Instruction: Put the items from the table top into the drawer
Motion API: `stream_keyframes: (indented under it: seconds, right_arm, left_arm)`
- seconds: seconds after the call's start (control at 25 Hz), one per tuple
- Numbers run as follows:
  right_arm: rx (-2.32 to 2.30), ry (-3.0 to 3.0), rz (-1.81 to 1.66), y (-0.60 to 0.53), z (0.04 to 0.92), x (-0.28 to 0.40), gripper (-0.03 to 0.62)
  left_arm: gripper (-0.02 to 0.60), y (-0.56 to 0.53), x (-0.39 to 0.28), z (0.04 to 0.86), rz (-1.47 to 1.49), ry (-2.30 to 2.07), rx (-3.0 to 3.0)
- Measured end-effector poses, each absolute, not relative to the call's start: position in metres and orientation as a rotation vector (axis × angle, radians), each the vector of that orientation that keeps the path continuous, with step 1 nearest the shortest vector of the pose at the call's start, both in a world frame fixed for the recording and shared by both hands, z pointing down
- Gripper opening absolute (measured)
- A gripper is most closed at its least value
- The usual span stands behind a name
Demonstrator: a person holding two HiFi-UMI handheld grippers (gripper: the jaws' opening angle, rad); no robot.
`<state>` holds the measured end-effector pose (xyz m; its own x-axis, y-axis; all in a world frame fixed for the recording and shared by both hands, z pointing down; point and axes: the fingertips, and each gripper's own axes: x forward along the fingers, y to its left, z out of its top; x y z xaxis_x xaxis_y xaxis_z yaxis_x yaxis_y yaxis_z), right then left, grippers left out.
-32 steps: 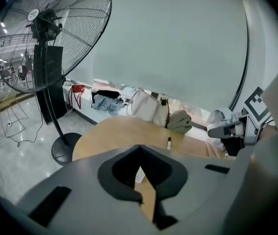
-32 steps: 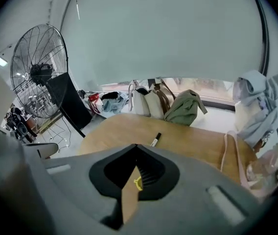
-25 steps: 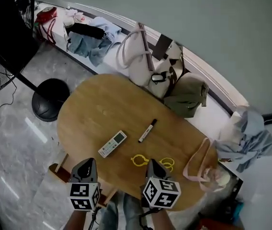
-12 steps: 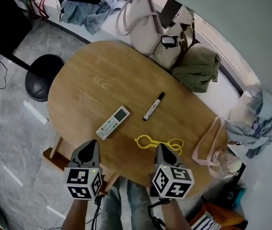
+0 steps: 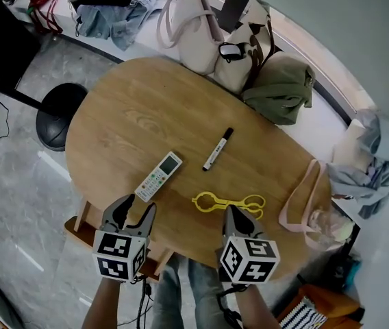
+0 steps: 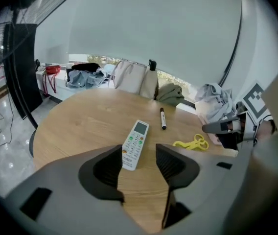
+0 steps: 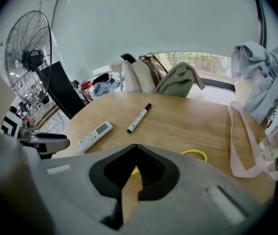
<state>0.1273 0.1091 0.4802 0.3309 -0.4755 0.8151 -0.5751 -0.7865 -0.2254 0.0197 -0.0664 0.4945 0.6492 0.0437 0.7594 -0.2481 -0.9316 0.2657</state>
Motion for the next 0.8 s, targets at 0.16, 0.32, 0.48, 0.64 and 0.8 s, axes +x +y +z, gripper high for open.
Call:
stream_keyframes:
  seconds: [0.16,0.32,0.48,0.64,0.8]
  right_arm:
    - [2.483,-0.965,1.478,0.118,0.485,0.132,0.005]
    - [2.487,-0.956,1.496,0.124,0.489,0.138,0.005]
    - [2.493,-0.942,1.517,0.131,0.492,0.142,0.005]
    - [2.495,-0.94,1.543,0.134,0.496,0.142,0.005]
    - [2.493,-0.94,1.568,0.138,0.502,0.142,0.005]
  left_arm:
    - [0.242,-0.061,0.028,0.505,1.325,-0.03,2.571]
    - [0.256,-0.057,0.038,0.516,1.506,0.098,2.613]
    - [0.261,-0.057,0.051,0.524,1.634,0.192,2.663]
    - [0.273,-0.056,0.06,0.534,1.696,0.273,2.657]
    - [0.275,-0.055,0.068,0.546,1.773,0.331,2.651]
